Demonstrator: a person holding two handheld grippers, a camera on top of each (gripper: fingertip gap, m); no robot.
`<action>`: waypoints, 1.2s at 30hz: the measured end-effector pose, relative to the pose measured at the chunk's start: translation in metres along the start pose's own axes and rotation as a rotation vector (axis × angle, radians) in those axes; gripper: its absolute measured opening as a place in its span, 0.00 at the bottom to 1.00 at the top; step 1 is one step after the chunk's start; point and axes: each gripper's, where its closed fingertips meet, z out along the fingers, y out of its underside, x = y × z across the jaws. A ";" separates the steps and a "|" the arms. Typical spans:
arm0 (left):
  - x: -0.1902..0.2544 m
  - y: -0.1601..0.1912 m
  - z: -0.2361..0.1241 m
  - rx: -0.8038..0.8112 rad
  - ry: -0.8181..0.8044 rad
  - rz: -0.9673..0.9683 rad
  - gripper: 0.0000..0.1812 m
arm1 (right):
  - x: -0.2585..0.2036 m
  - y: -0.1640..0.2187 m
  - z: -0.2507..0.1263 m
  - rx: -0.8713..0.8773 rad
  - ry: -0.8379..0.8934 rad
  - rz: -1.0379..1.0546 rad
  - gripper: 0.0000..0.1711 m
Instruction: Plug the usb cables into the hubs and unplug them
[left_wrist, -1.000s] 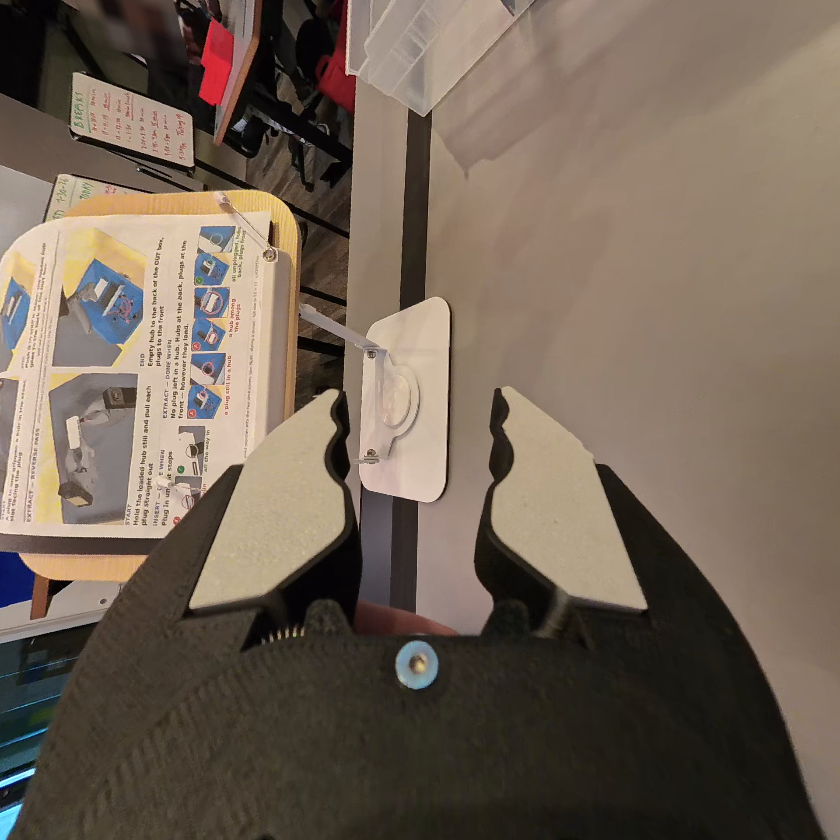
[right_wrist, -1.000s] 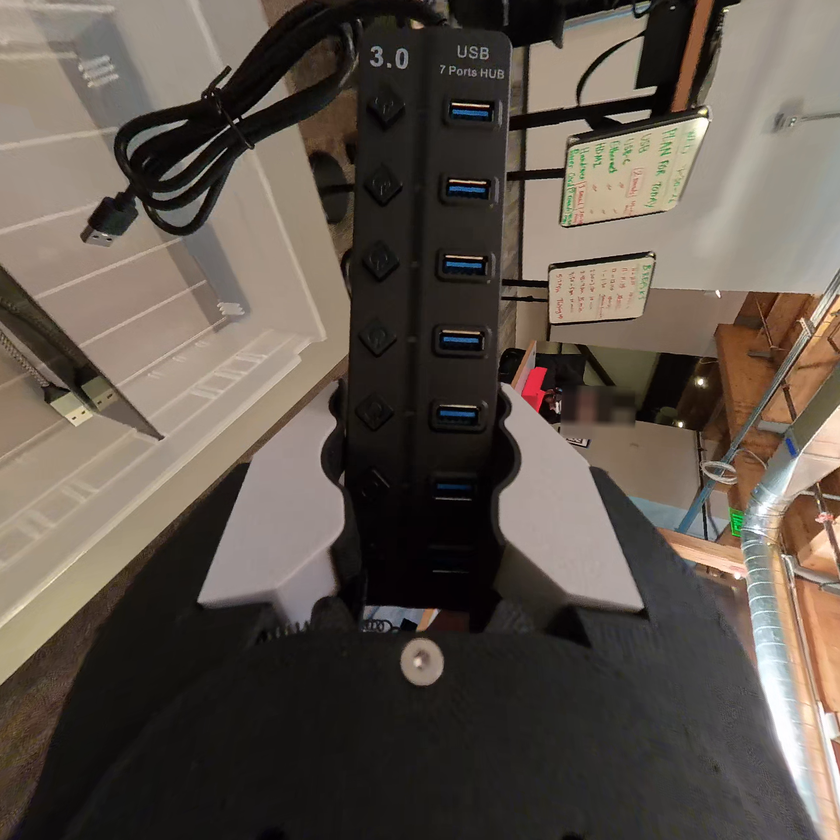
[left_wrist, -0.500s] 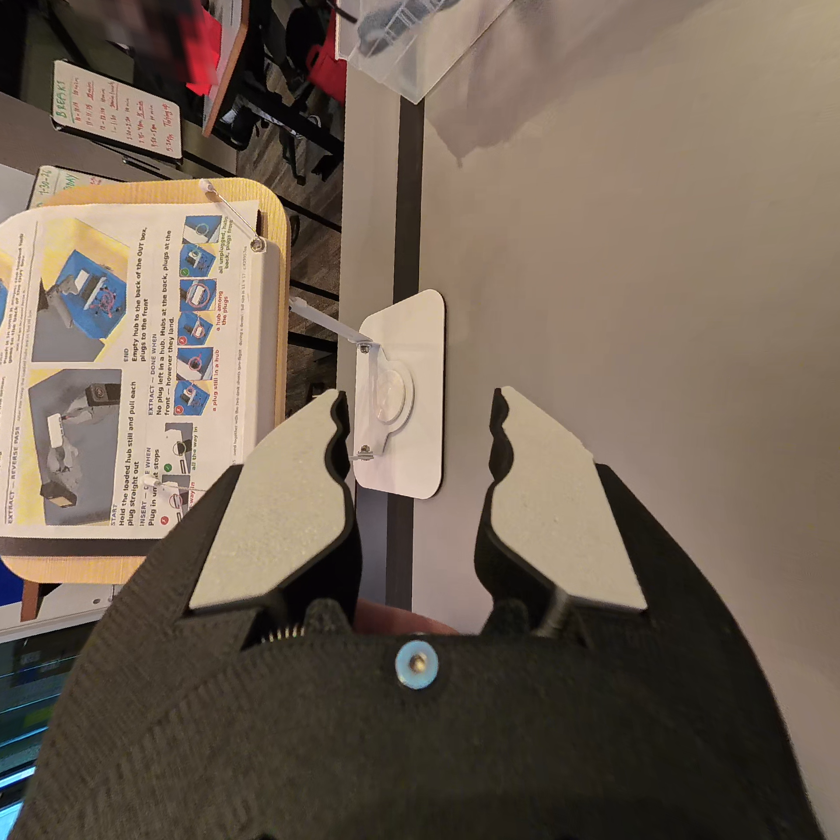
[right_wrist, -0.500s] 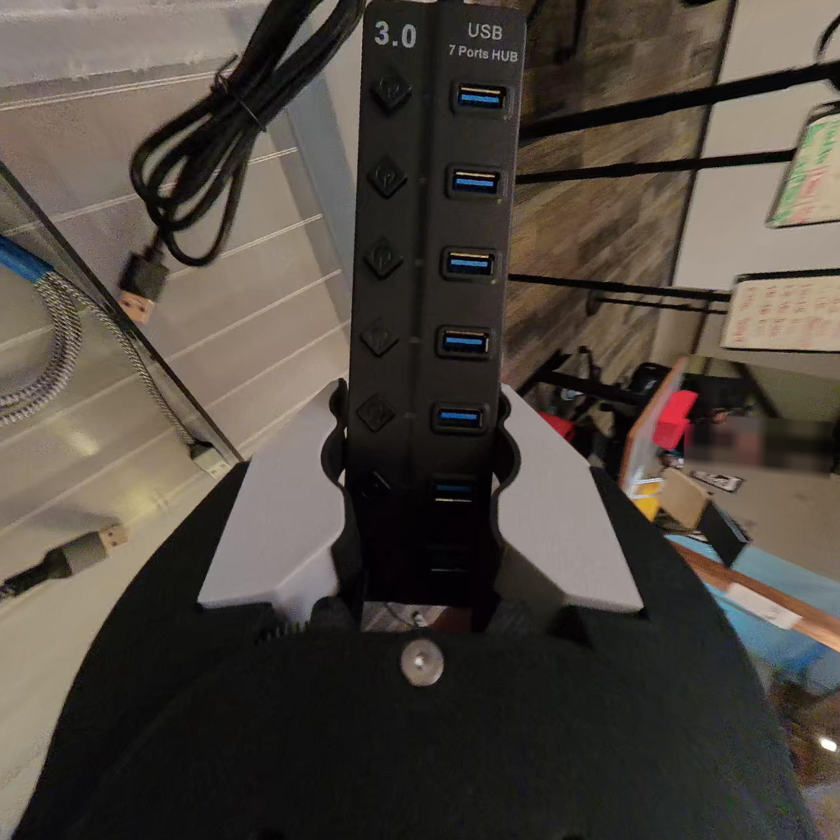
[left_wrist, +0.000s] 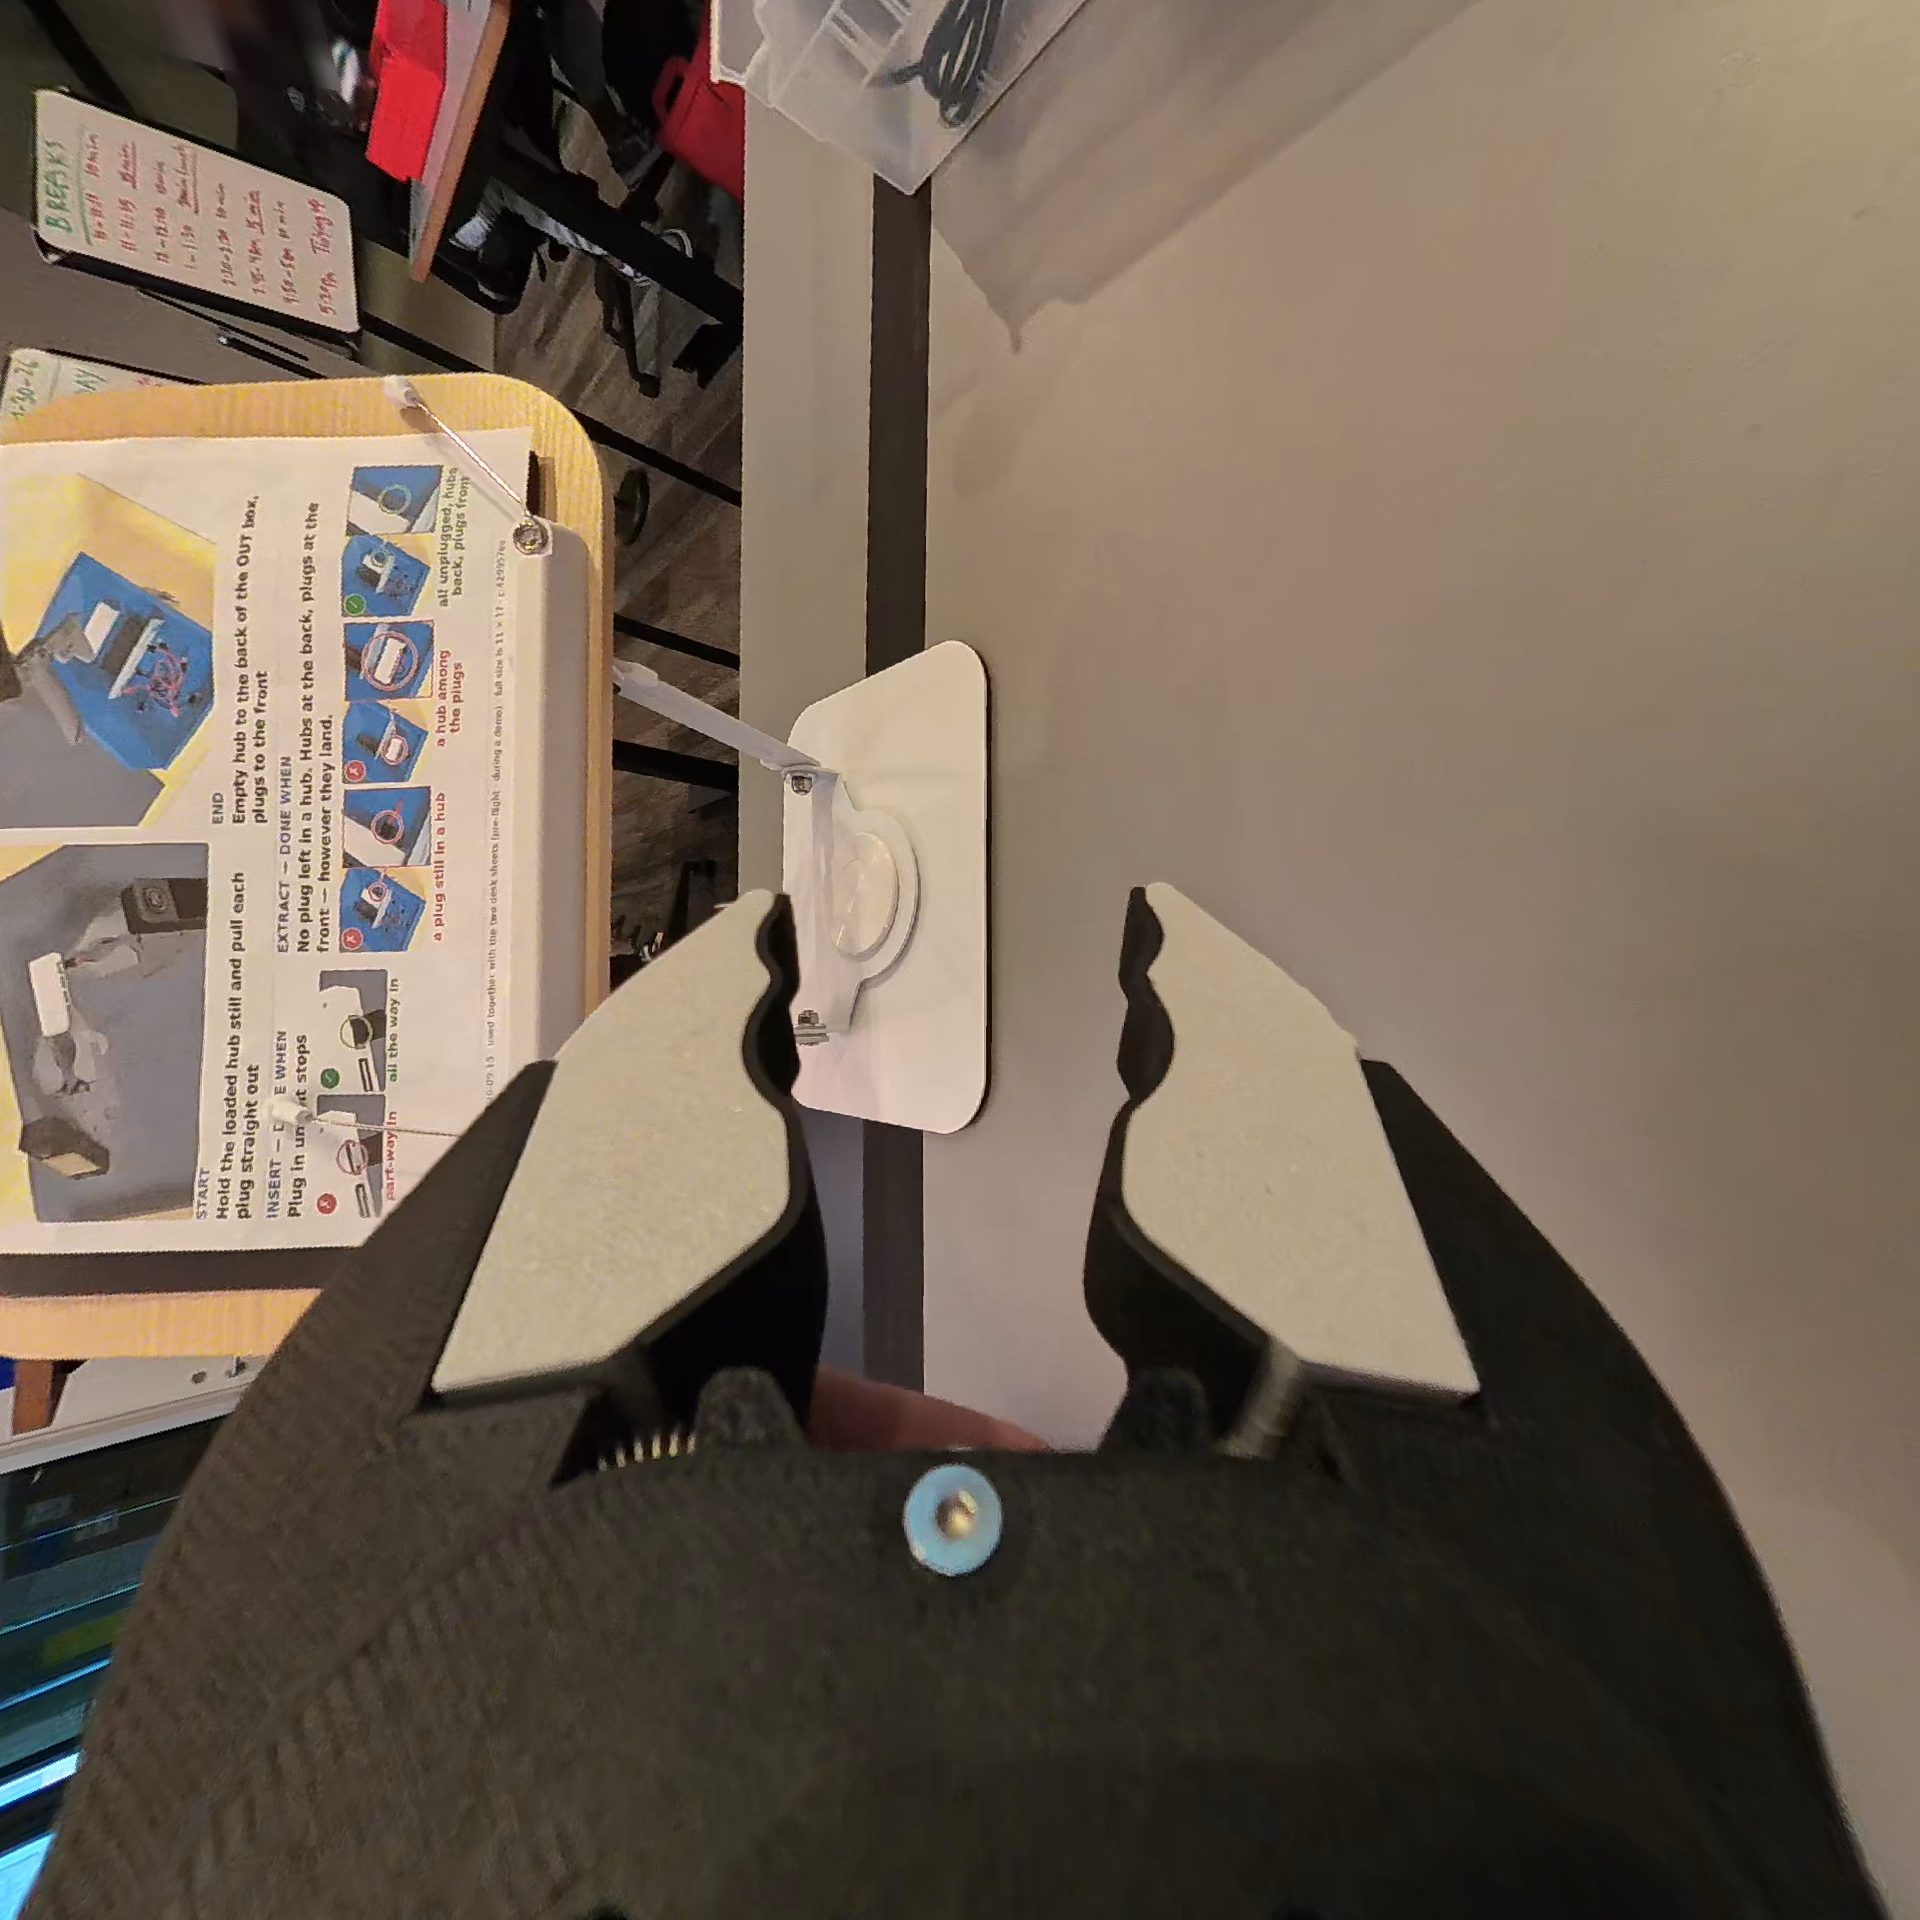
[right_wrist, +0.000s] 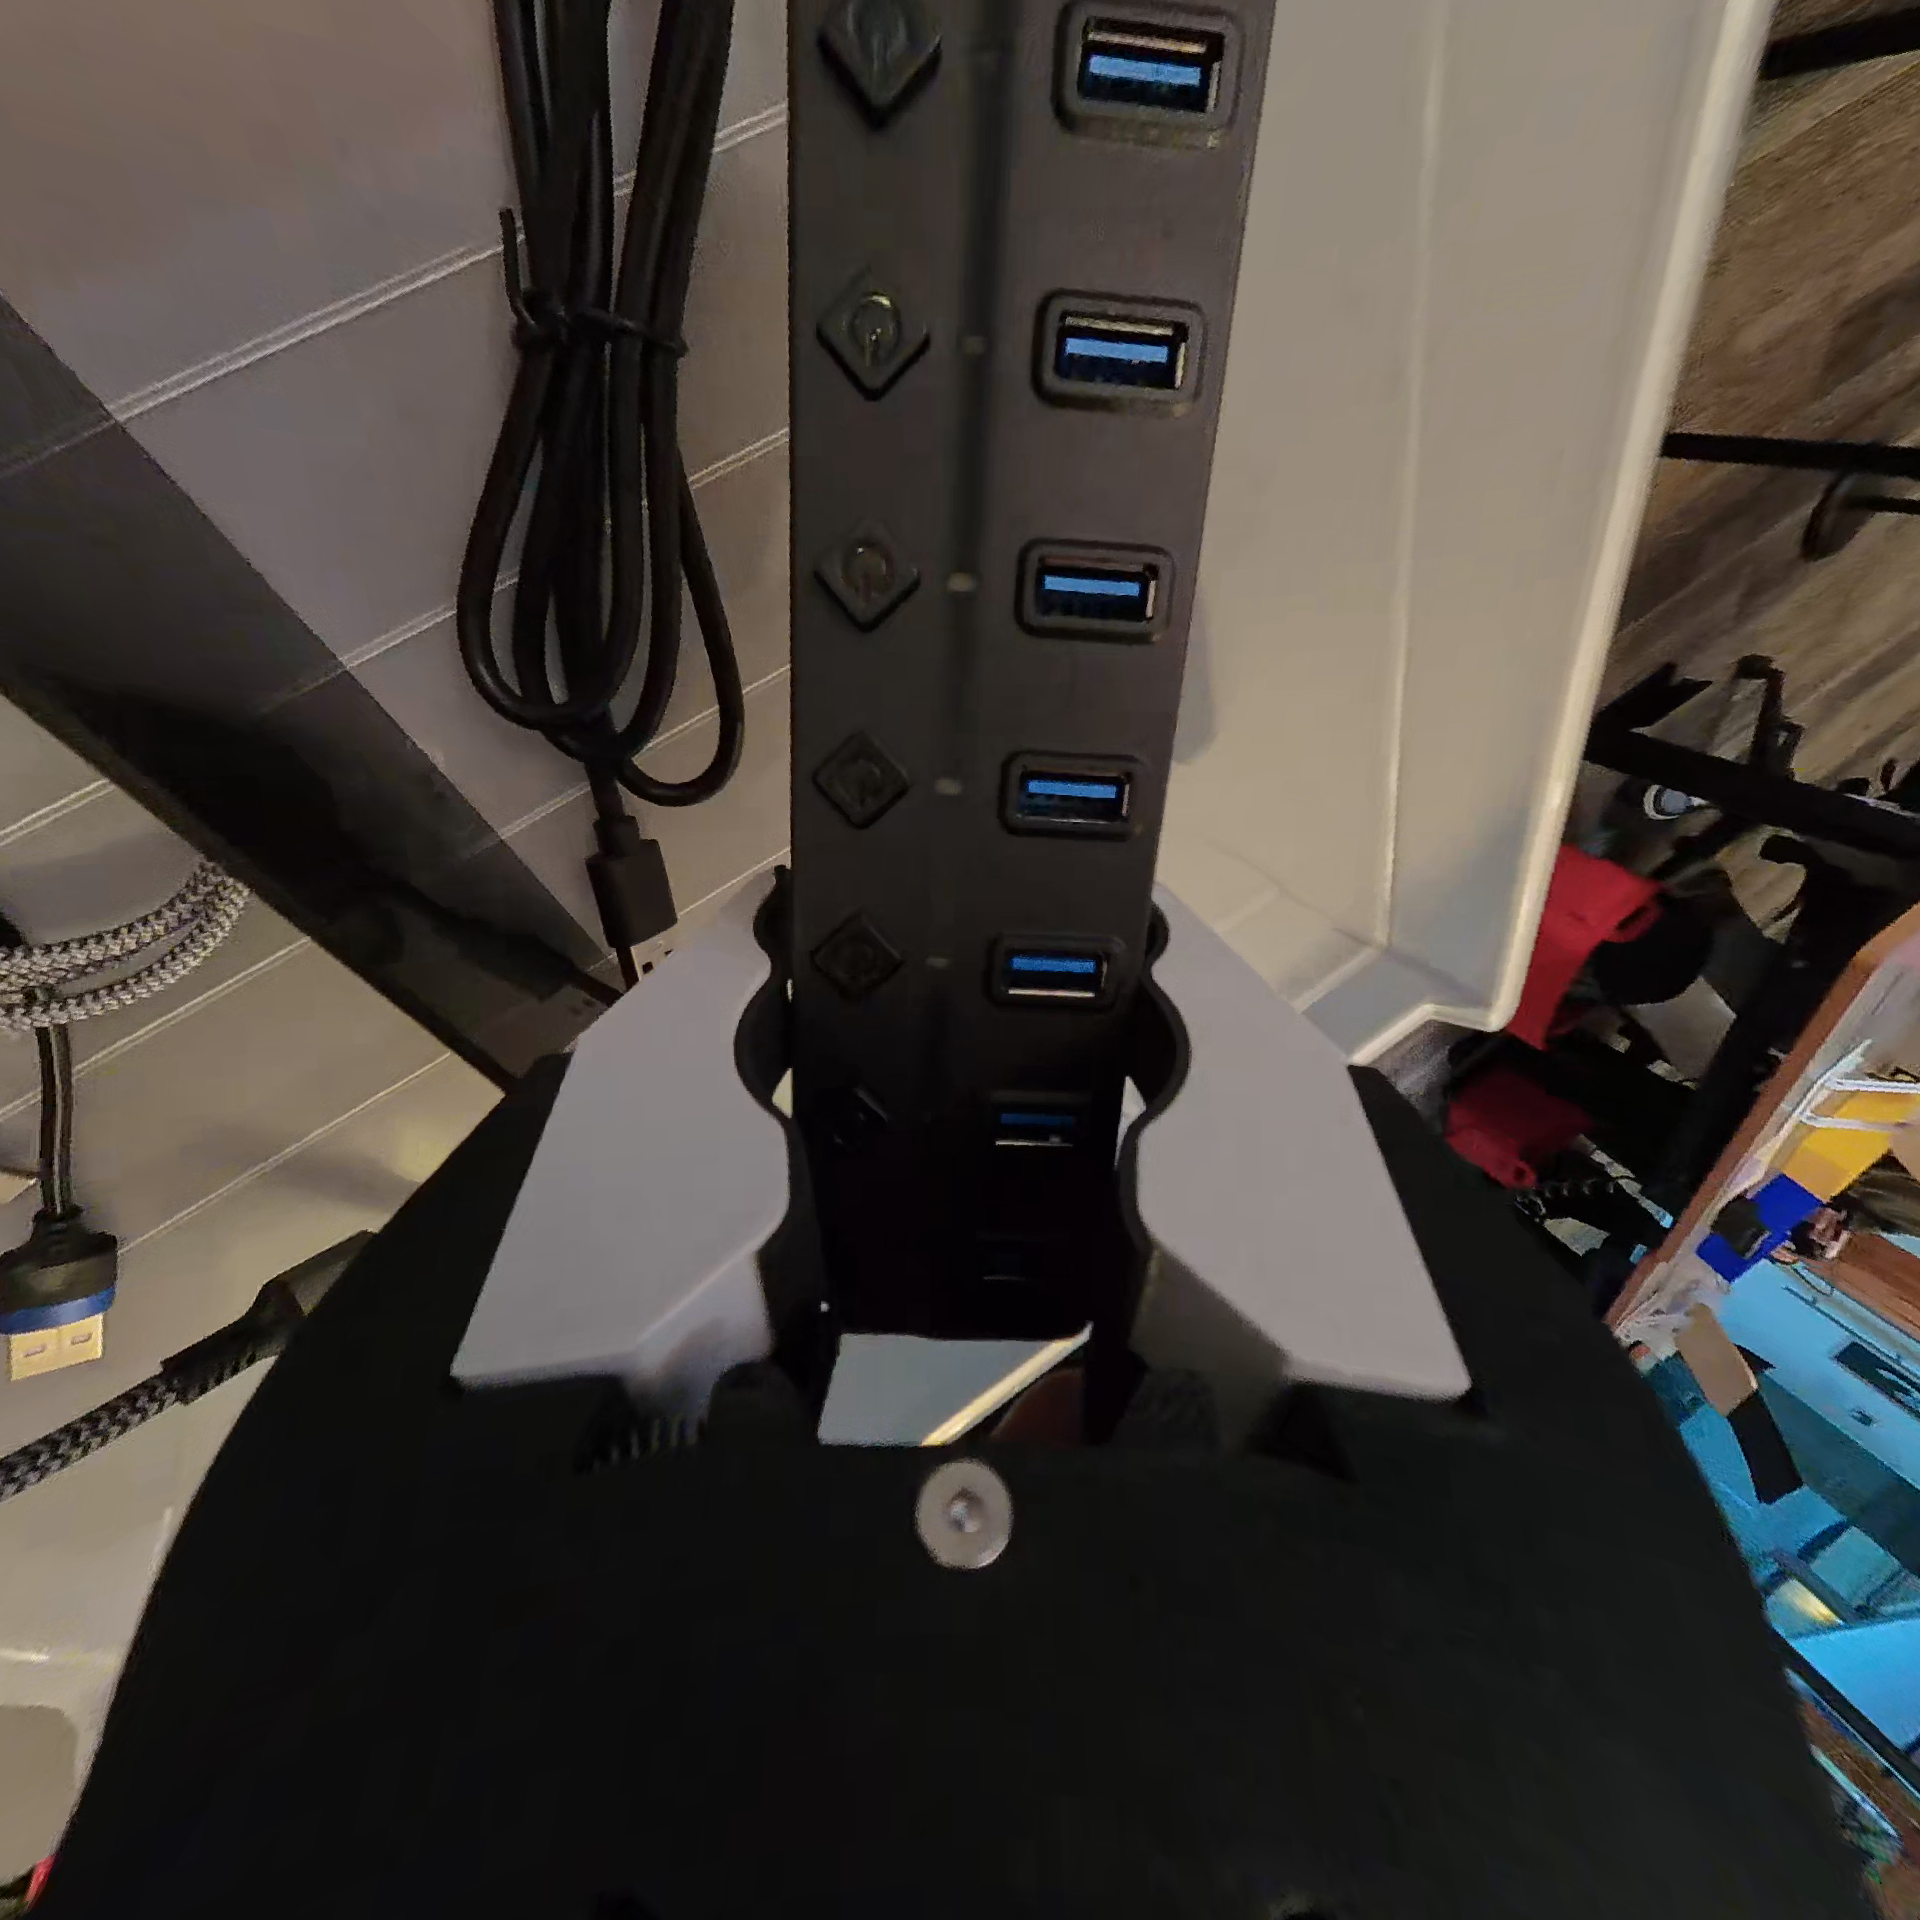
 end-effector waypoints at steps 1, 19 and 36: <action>0.000 0.001 0.001 -0.004 0.002 0.001 0.33 | 0.000 0.001 0.001 -0.018 -0.004 -0.011 0.36; 0.010 0.003 0.010 -0.032 0.039 0.009 0.34 | -0.014 0.003 0.010 -0.187 -0.169 -0.015 0.45; -0.040 0.017 -0.023 0.061 -0.126 -0.145 0.34 | 0.054 -0.020 -0.089 -0.038 0.336 0.100 0.43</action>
